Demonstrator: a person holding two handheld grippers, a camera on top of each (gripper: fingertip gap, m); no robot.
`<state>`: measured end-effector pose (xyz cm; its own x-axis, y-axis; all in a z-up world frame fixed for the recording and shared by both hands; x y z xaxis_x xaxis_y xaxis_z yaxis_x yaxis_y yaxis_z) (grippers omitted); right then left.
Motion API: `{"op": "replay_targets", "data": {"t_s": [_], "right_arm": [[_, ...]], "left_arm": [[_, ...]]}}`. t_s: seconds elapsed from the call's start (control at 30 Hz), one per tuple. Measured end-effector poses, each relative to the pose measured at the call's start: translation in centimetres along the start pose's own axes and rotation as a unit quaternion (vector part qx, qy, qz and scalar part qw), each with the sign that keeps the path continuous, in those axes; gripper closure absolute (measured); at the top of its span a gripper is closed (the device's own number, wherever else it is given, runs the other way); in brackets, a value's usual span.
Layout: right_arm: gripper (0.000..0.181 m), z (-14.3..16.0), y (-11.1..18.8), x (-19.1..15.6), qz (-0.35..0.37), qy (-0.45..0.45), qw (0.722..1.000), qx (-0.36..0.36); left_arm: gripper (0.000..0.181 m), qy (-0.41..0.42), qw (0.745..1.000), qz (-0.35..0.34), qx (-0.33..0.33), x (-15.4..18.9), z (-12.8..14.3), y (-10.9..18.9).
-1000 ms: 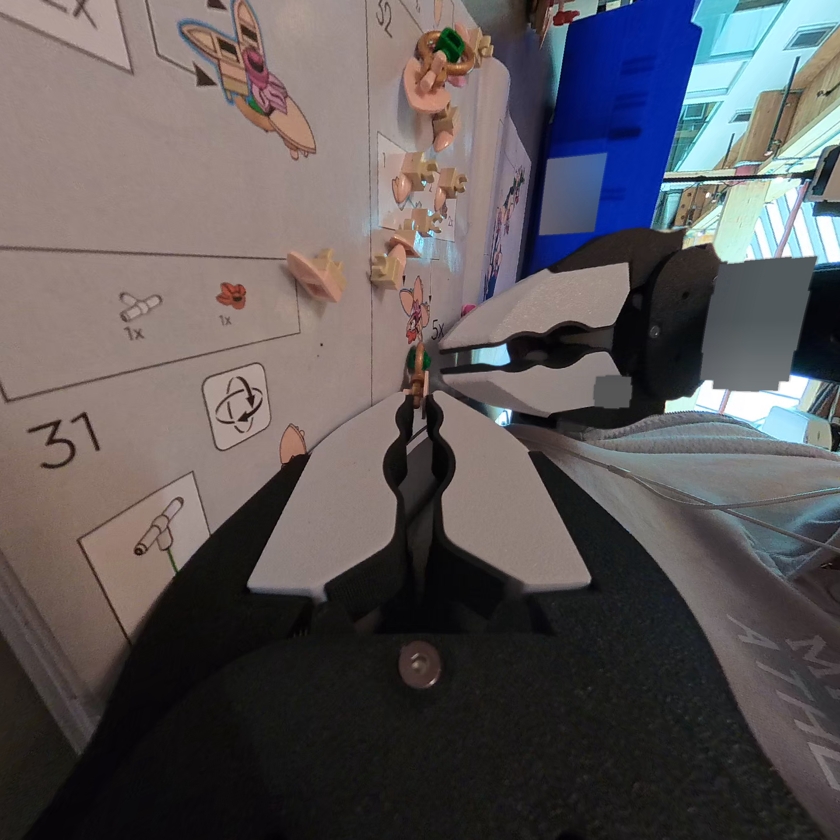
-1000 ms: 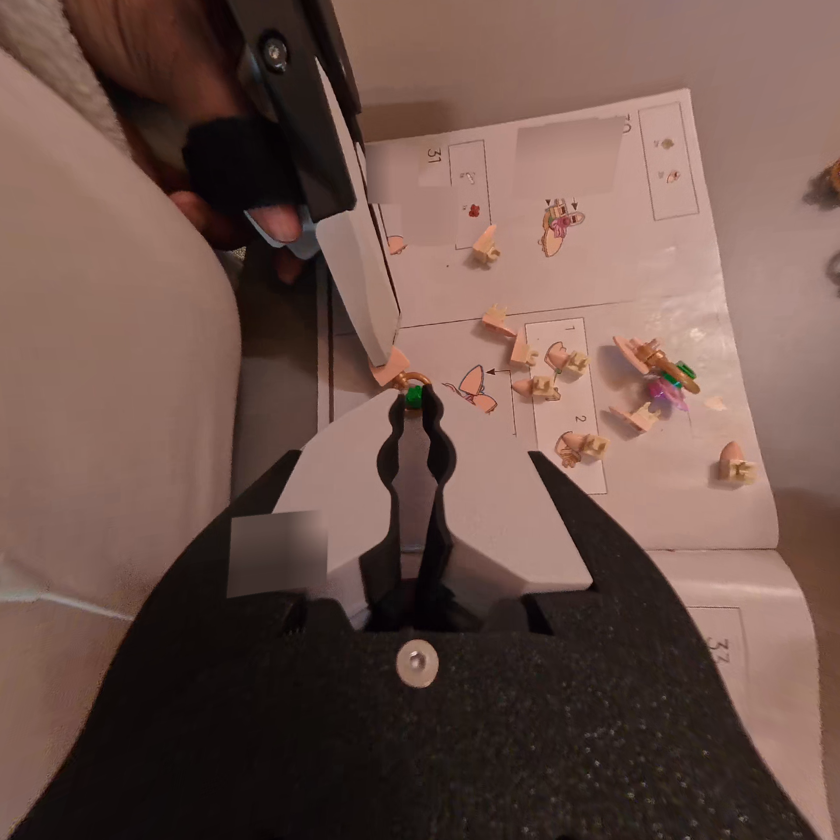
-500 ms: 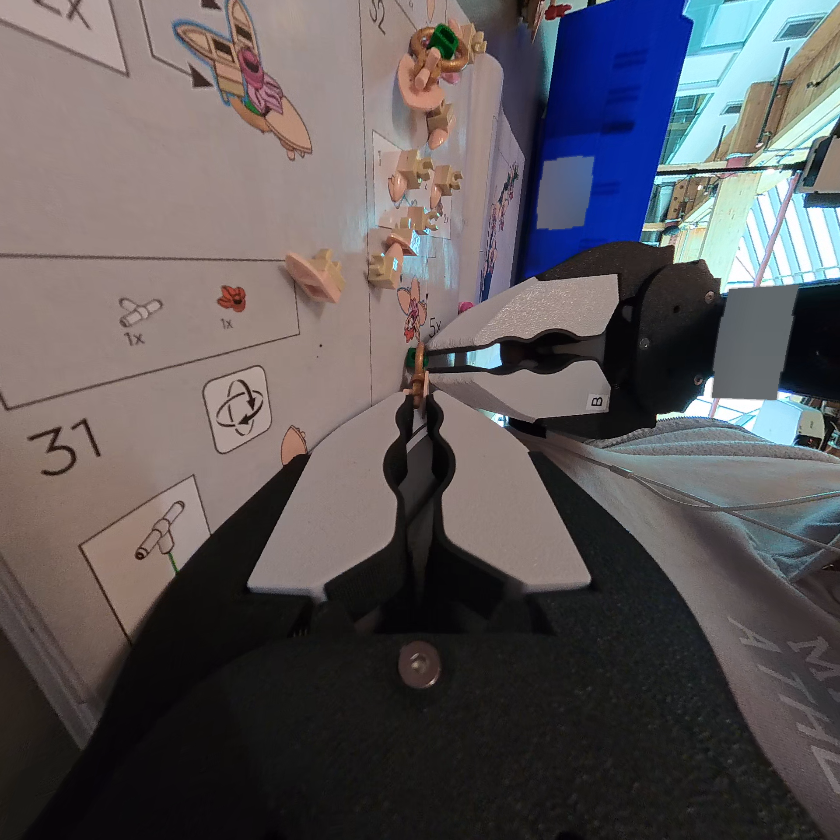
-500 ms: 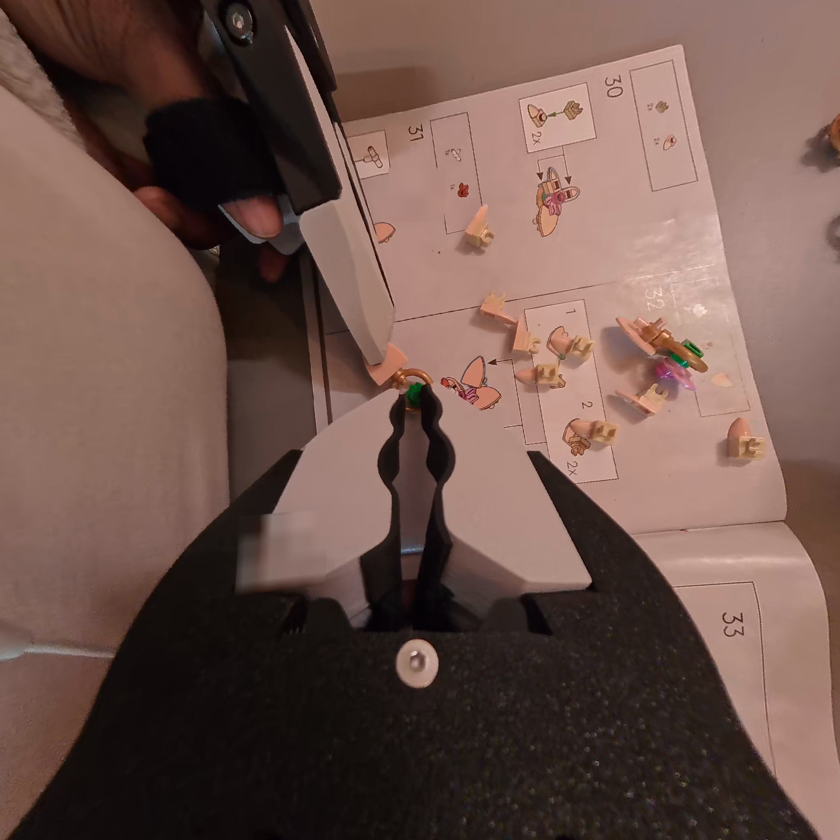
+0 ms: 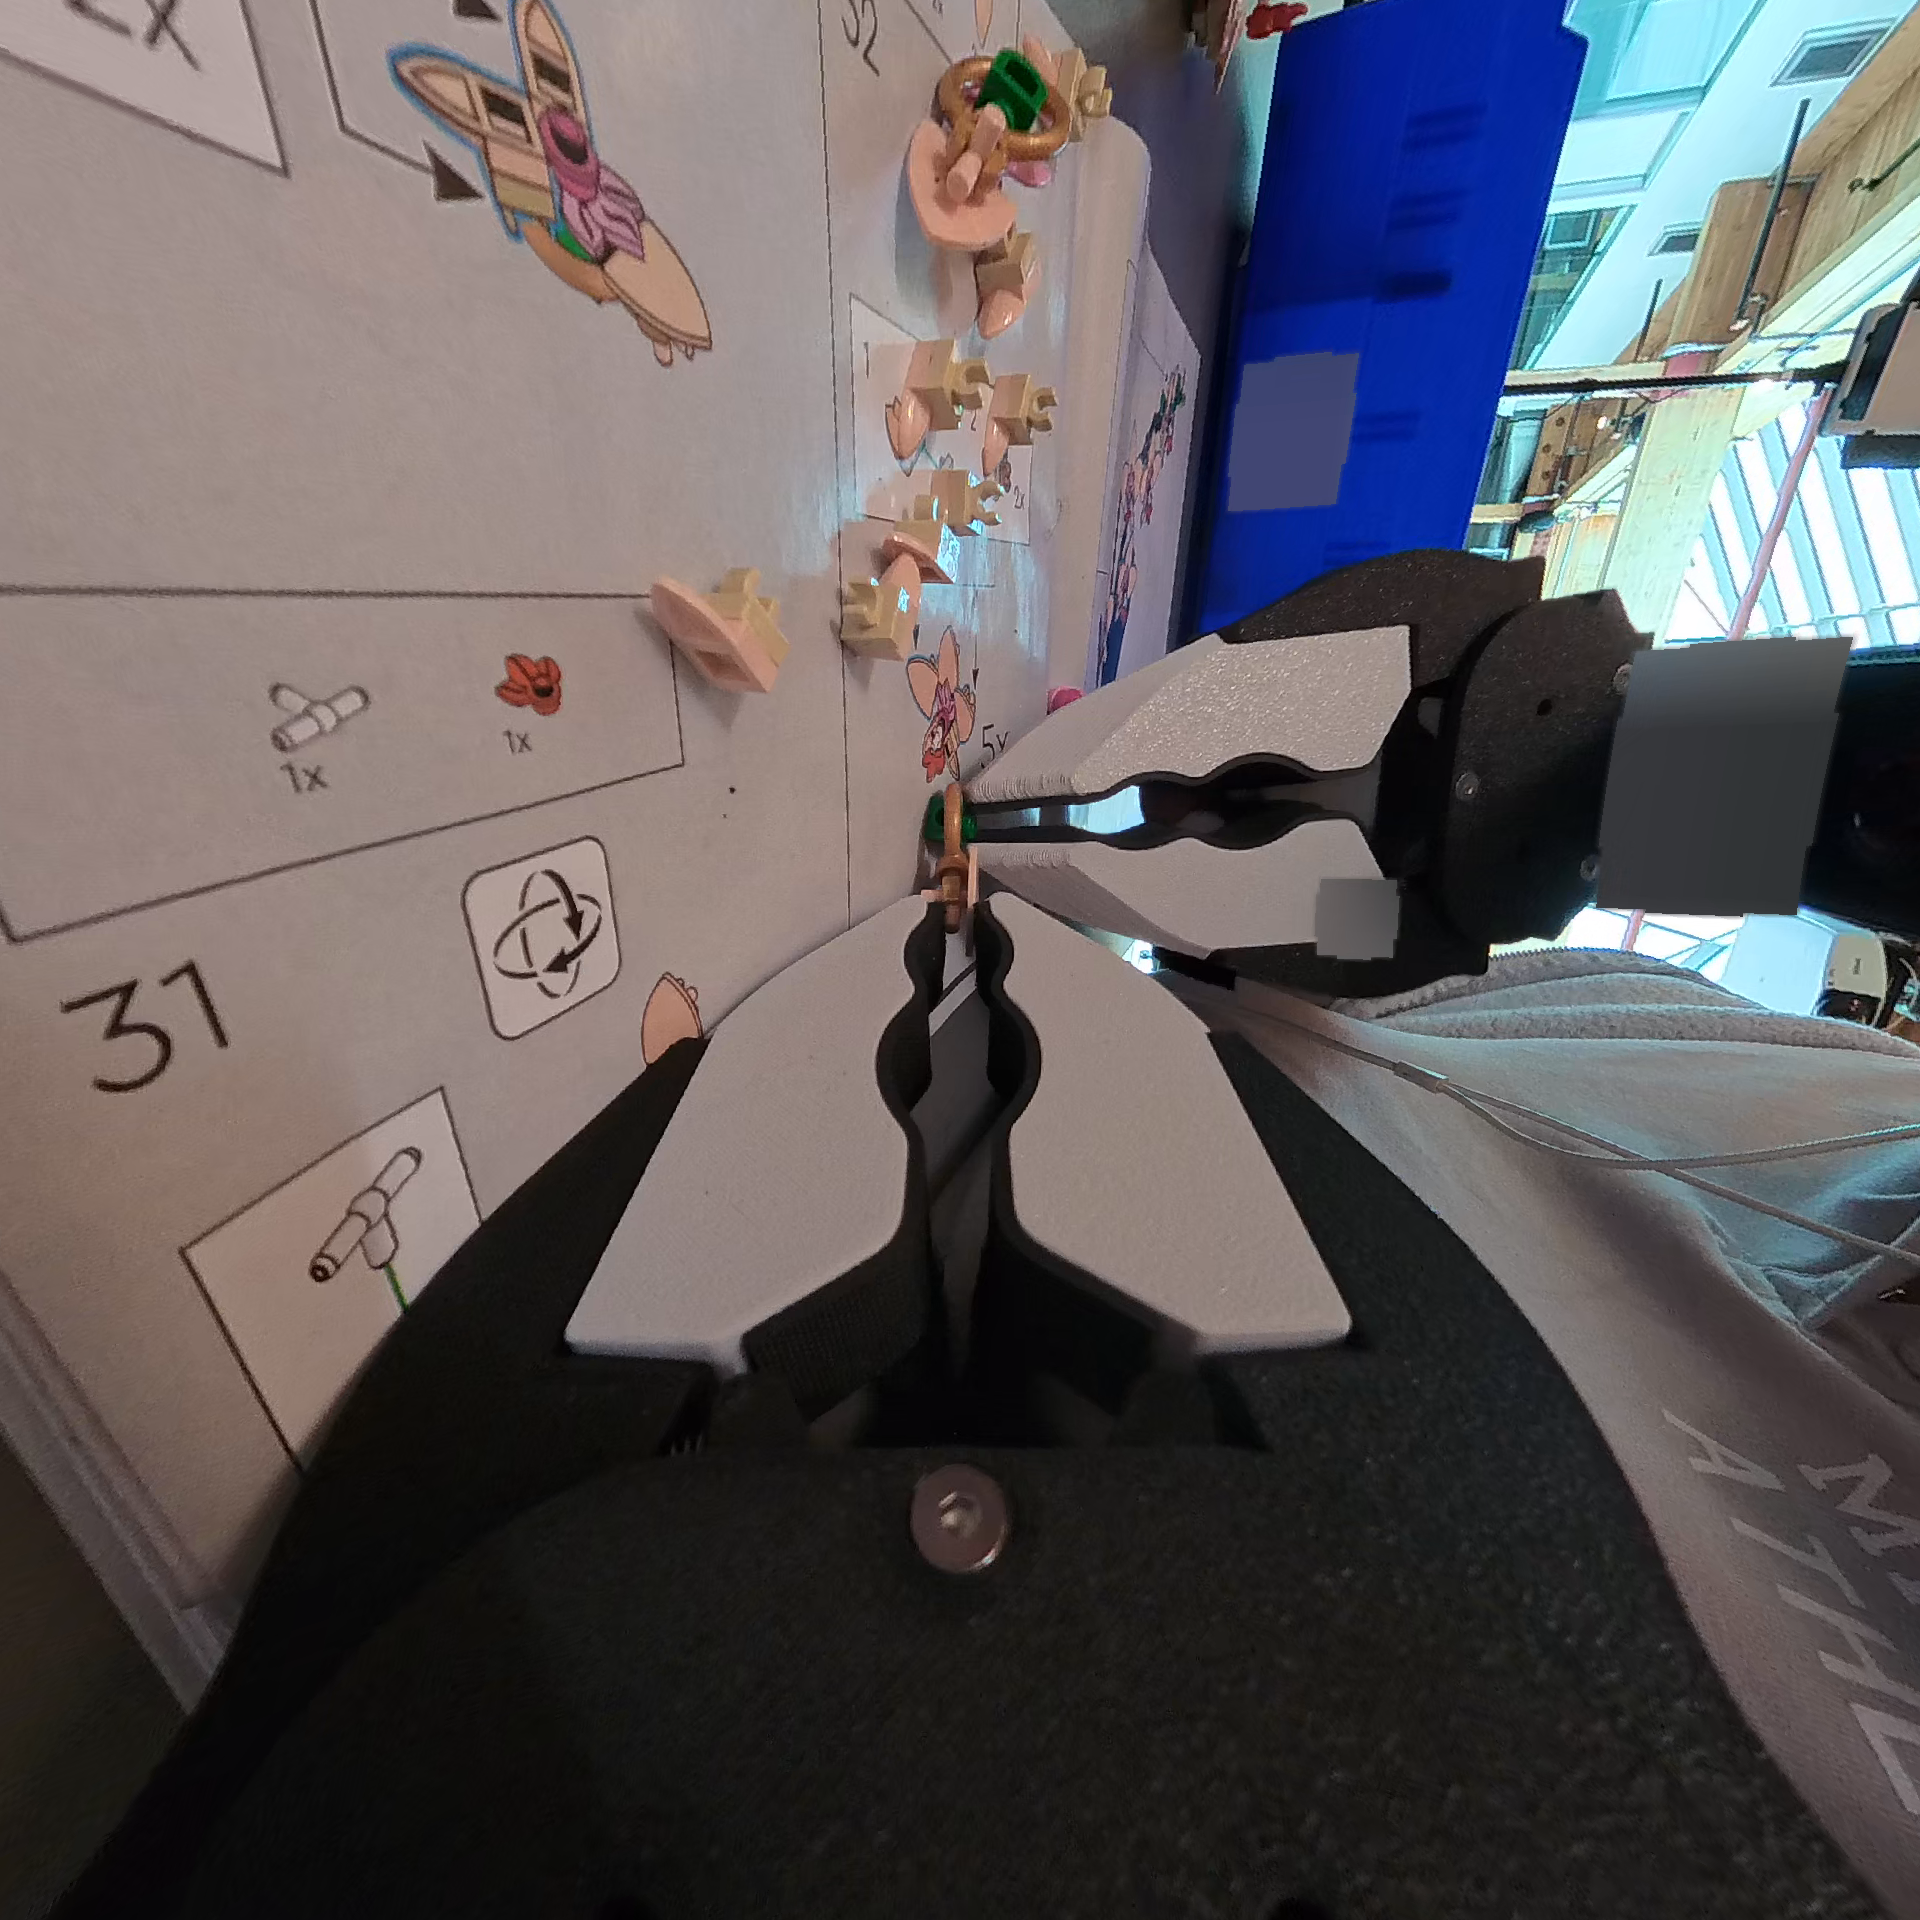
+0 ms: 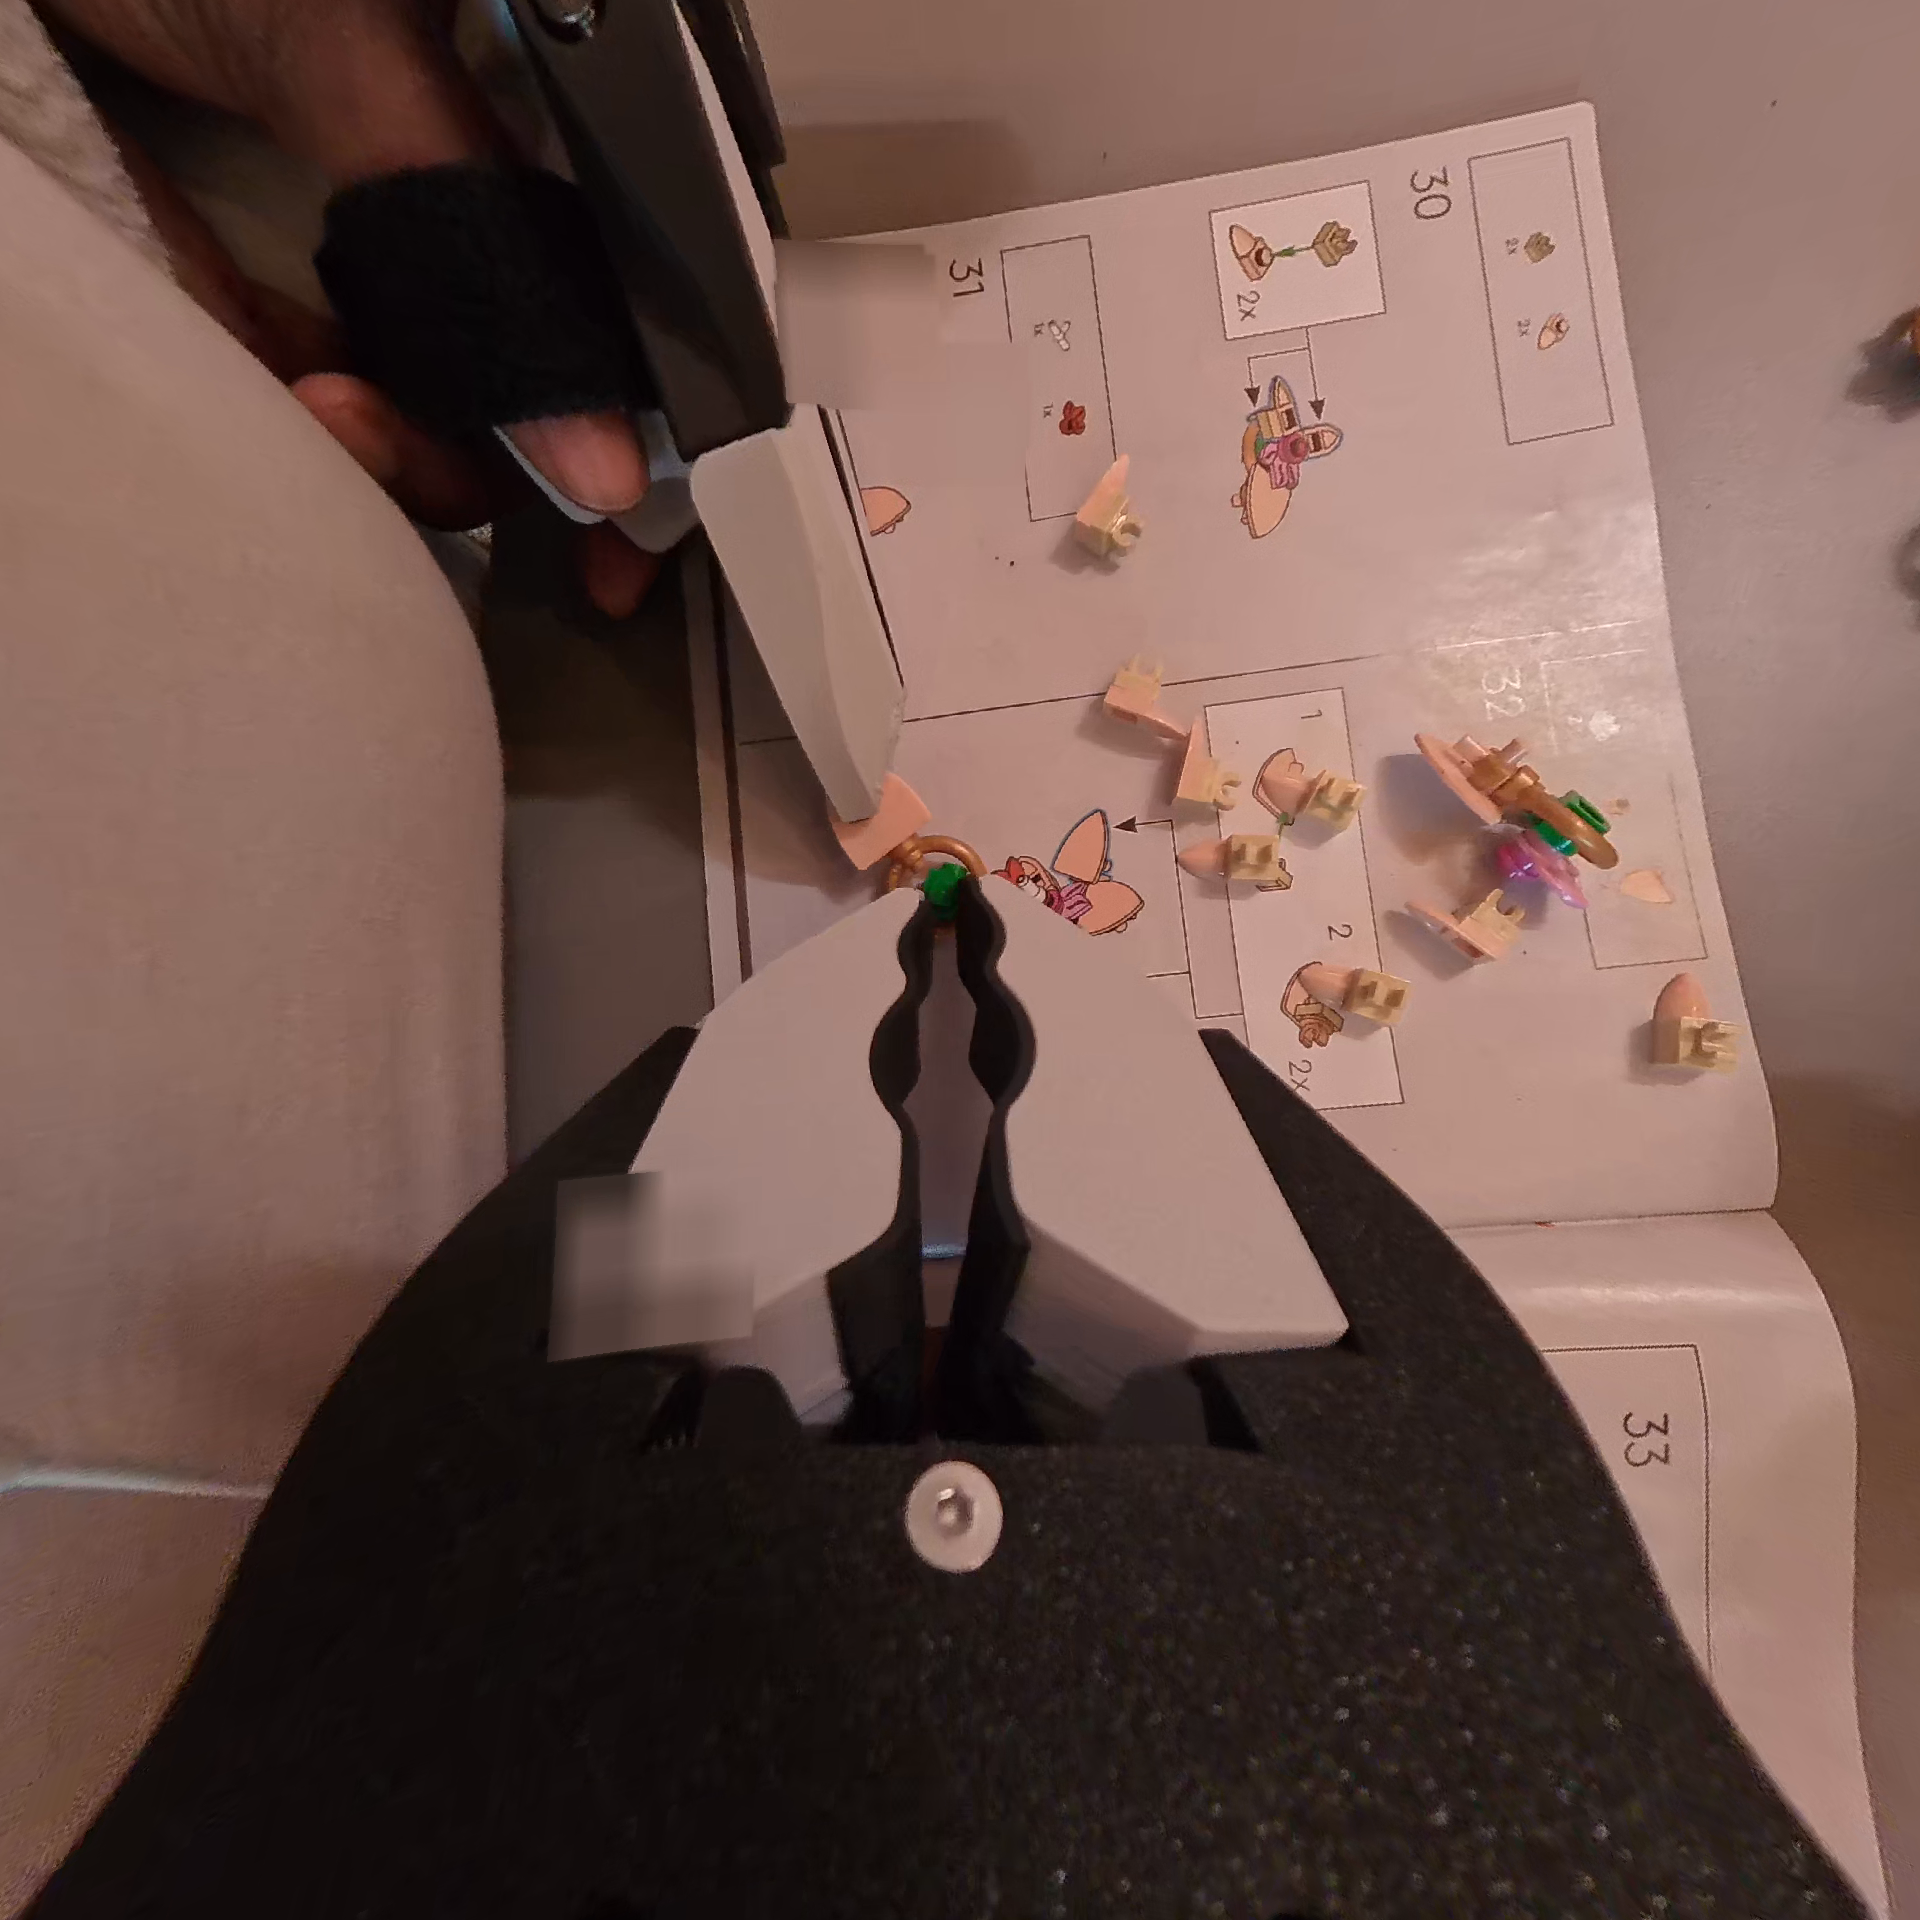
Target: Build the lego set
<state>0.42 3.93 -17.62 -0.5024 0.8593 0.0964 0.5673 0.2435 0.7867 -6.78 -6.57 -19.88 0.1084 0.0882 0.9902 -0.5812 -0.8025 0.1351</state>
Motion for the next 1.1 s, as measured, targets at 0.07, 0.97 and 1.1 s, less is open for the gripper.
{"op": "replay_targets", "data": {"t_s": [0.07, 0.97, 1.1], "right_arm": [[0.181, 0.2, 0.0, 0.2, -0.009, 0.01, 1.0, -0.003], [0.179, -0.2, -0.2, -0.1, -0.04, 0.07, 0.997, 0.019], [0.176, -0.3, 0.3, 0.4, -0.063, 0.064, 0.995, 0.047]], "left_arm": [[0.176, 0.001, 1.0, 0.0, -0.001, 0.0, 0.0, 0.0], [0.176, 0.001, 0.998, -0.011, -0.065, 0.2, -0.6, 0.8], [0.176, -0.02, 0.993, 0.002, -0.118, 0.7, -0.7, 0.7]]}}
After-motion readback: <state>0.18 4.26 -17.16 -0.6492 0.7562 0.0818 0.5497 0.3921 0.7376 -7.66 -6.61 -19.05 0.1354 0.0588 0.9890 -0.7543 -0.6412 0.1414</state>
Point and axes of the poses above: each gripper's, where its closed fingertips meet, y back along the fingers, z out of its underside, x = y × z across the jaws, the point moved 8 cm from there along y, back along the fingers, and after that the axes turned 15 degrees about z, right-handed, at the moved point
